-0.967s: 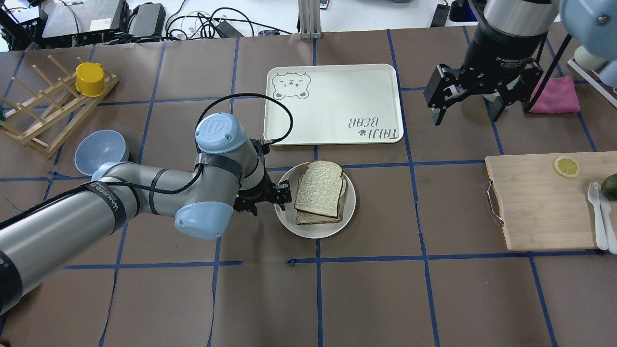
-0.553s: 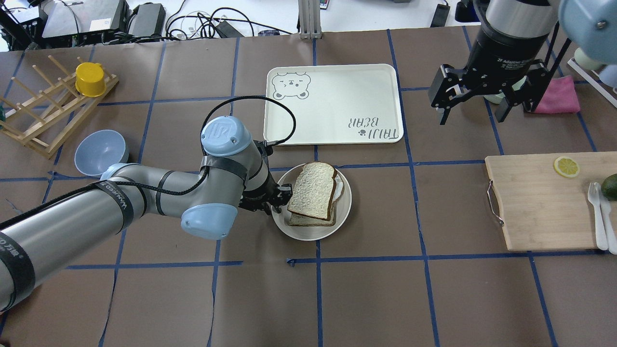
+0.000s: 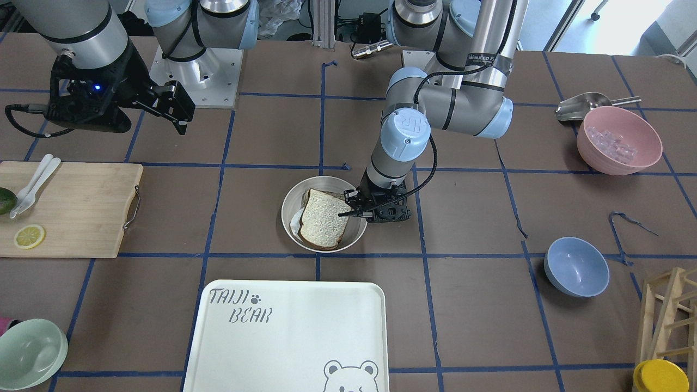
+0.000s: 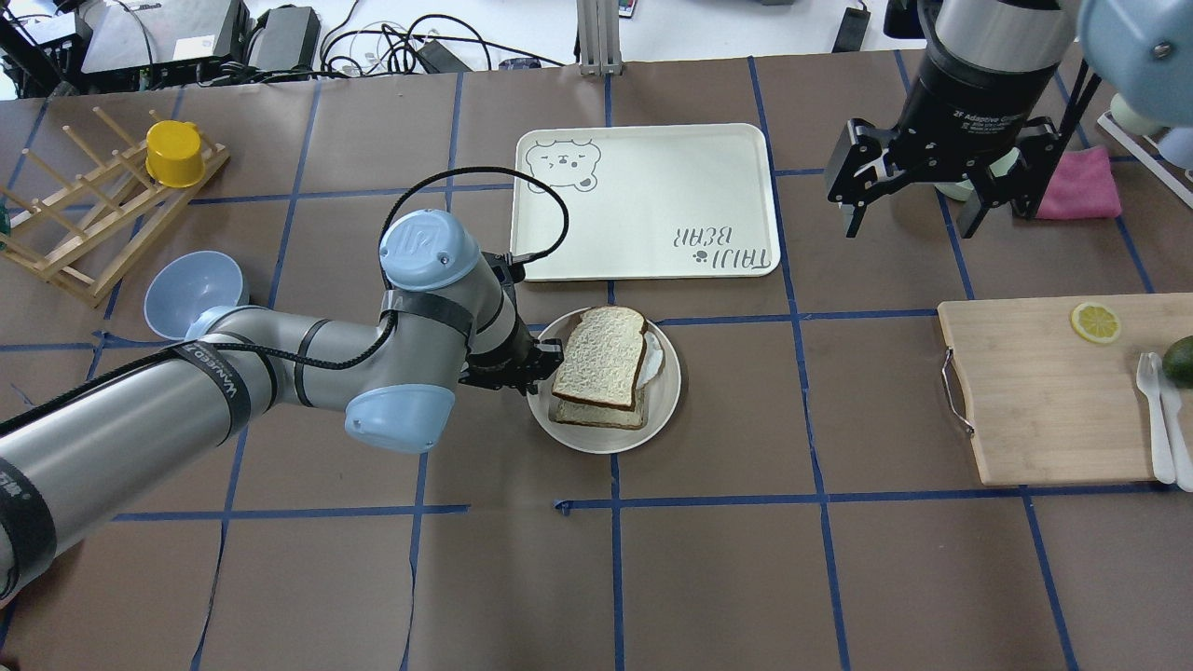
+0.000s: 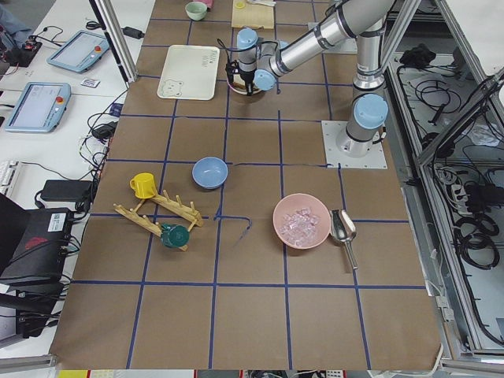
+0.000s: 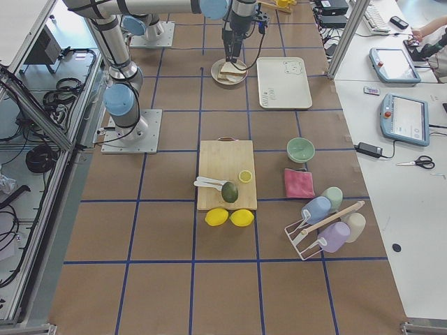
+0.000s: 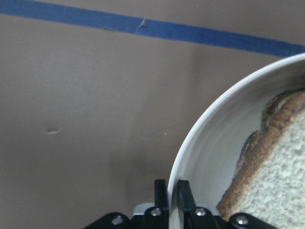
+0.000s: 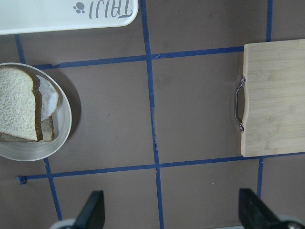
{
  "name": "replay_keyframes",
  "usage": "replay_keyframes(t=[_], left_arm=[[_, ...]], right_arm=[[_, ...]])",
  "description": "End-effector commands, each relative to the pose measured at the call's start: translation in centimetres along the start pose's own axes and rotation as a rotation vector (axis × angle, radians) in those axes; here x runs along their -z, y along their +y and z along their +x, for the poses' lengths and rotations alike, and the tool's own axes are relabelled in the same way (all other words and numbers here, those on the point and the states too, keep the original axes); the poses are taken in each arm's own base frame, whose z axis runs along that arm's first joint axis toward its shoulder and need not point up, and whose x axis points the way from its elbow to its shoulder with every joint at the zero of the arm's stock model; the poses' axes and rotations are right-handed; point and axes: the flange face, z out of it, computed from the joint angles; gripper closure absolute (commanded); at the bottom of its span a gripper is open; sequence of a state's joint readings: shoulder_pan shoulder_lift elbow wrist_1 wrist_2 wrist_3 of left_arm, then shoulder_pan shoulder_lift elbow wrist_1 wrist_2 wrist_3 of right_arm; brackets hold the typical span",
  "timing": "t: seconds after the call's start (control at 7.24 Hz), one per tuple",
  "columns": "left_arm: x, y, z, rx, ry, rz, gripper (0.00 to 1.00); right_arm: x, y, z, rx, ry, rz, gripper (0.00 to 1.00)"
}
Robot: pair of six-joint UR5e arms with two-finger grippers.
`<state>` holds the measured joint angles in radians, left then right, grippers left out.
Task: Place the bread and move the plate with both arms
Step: 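Grip the plate rim nearest the left gripper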
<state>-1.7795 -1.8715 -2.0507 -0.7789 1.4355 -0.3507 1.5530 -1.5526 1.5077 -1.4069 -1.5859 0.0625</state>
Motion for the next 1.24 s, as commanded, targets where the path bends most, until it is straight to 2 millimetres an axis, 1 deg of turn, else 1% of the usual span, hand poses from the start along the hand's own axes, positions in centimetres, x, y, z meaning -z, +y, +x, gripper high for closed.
replay_keyframes(t=[0.0, 0.14, 0.28, 0.41, 0.55, 0.69, 0.83, 0.97, 1.11], left_arm=[[1.6, -0.9, -0.1, 0.01, 0.033, 0.03, 1.0], [1.8, -1.0, 0.0, 0.013, 0.063, 0.03, 1.0], [2.9, -1.2, 0.0, 0.008, 0.096, 0.047, 1.0], [3.9, -1.4, -0.5, 0.021, 0.146, 0.046, 1.0], [4.6, -2.3, -1.8, 0.045, 0.185, 0.048, 1.0], [5.4, -3.1, -2.6, 0.067, 0.244, 0.046, 1.0], [4.8, -4.4, -3.6, 0.089, 0.253, 0.041, 1.0], [5.9, -6.4, -2.9, 0.081, 0.295, 0.053, 1.0], [7.0, -9.2, -2.2, 0.064, 0.289, 0.038, 1.0]], right_arm=[[0.5, 0.3, 0.0, 0.0, -0.007, 0.01, 0.0], [0.5, 0.3, 0.0, 0.006, -0.005, 0.011, 0.0], [0.5, 0.4, 0.0, 0.008, -0.002, 0.01, 0.0], [0.3, 0.4, 0.2, 0.034, 0.009, 0.006, 0.0], [0.3, 0.4, 0.2, 0.042, 0.012, 0.006, 0.0], [0.1, 0.3, 0.3, 0.04, 0.014, 0.001, 0.0], [0.1, 0.4, 0.2, 0.042, 0.015, 0.003, 0.0], [0.1, 0.4, 0.3, 0.04, 0.015, 0.001, 0.0], [0.3, 0.5, 0.2, 0.042, 0.012, 0.006, 0.0]])
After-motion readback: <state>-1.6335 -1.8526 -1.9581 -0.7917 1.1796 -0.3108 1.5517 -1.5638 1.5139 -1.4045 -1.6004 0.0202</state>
